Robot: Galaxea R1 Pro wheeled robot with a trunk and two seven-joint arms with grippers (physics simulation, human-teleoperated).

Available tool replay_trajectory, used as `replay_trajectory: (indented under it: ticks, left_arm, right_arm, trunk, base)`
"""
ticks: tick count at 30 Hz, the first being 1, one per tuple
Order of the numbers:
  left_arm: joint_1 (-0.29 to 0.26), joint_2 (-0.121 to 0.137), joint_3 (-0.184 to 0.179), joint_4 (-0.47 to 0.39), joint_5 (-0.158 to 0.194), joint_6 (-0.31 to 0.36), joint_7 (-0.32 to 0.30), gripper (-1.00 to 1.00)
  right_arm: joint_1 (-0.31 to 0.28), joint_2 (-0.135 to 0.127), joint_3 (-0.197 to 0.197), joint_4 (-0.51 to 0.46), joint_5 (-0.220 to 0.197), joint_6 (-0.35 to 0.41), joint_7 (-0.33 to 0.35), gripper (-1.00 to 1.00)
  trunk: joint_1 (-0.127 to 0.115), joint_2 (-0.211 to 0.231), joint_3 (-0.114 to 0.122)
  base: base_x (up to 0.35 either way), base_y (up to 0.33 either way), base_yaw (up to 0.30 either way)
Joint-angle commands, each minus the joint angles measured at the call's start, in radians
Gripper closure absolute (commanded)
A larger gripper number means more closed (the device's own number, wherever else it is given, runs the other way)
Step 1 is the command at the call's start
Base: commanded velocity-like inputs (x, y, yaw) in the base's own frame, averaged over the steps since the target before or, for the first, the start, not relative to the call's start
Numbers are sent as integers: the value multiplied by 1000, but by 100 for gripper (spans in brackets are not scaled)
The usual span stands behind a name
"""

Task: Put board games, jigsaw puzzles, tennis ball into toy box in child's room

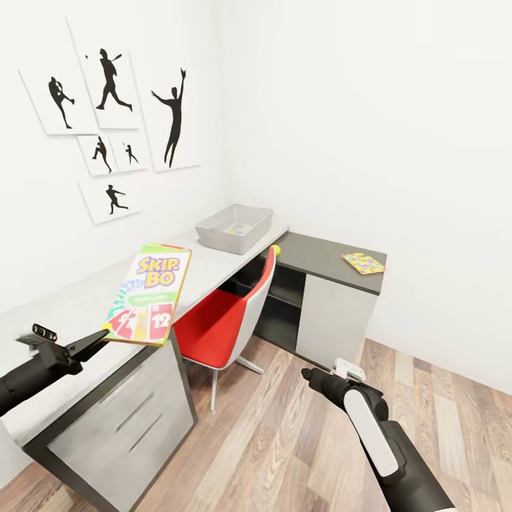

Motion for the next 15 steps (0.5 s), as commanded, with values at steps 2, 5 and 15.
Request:
replay_trajectory:
  ticks: [2,5,15]
  left_arm:
    - [-1,0,2,0,-2,3,-5,100]
    - [-1,0,3,0,-2,3,-6,100]
    - [-1,0,3,0,-2,3,-7,100]
  right_arm:
    - [-1,0,1,-1,-9,1,-10,-100]
    - [-1,0,1,-1,-9,1,-10,-100]
    - [-1,0,1,-1,-9,1,-9,-100]
  trunk:
    - [0,-1,-1]
    - [0,-1,-1]
    - [0,-1,3]
  base:
    - [-49,8,0]
    - [-168,27,0]
    - [-25,-132,-70]
